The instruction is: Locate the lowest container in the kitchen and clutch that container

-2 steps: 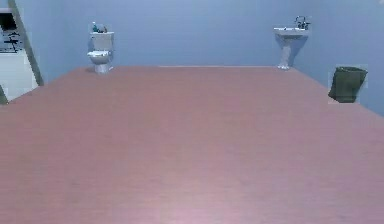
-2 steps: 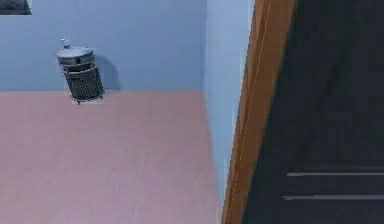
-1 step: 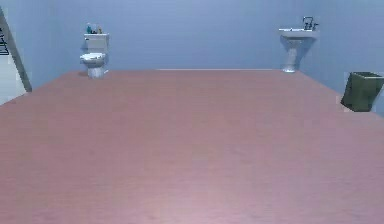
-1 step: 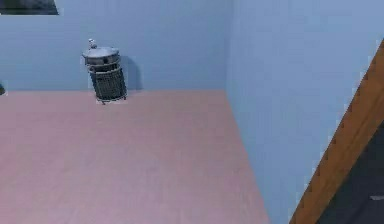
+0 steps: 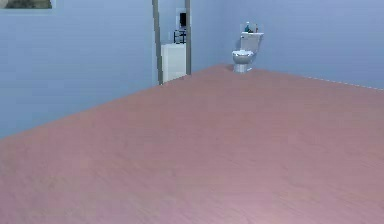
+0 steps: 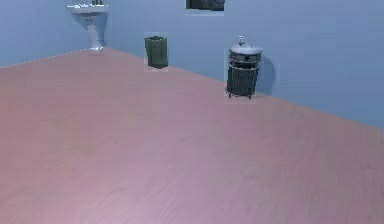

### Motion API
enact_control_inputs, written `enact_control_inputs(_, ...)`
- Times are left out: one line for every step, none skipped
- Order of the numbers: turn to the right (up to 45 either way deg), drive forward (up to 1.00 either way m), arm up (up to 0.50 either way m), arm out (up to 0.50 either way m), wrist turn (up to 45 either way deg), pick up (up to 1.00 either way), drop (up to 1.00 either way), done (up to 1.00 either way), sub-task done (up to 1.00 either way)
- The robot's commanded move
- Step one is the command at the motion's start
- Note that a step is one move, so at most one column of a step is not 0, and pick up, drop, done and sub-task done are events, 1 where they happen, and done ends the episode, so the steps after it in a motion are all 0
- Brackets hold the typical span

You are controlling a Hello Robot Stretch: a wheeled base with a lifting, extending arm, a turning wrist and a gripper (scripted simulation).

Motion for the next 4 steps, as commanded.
enact_control_inputs(0.0,1.0,0.0,0.0,0.0,0.0,0.0,0.0,0.0)
enact_control_inputs(0.0,1.0,0.0,0.0,0.0,0.0,0.0,0.0,0.0)
enact_control_inputs(0.0,1.0,0.0,0.0,0.0,0.0,0.0,0.0,0.0)
enact_control_inputs(-3.0,0.0,0.0,0.0,0.0,0.0,0.0,0.0,0.0)
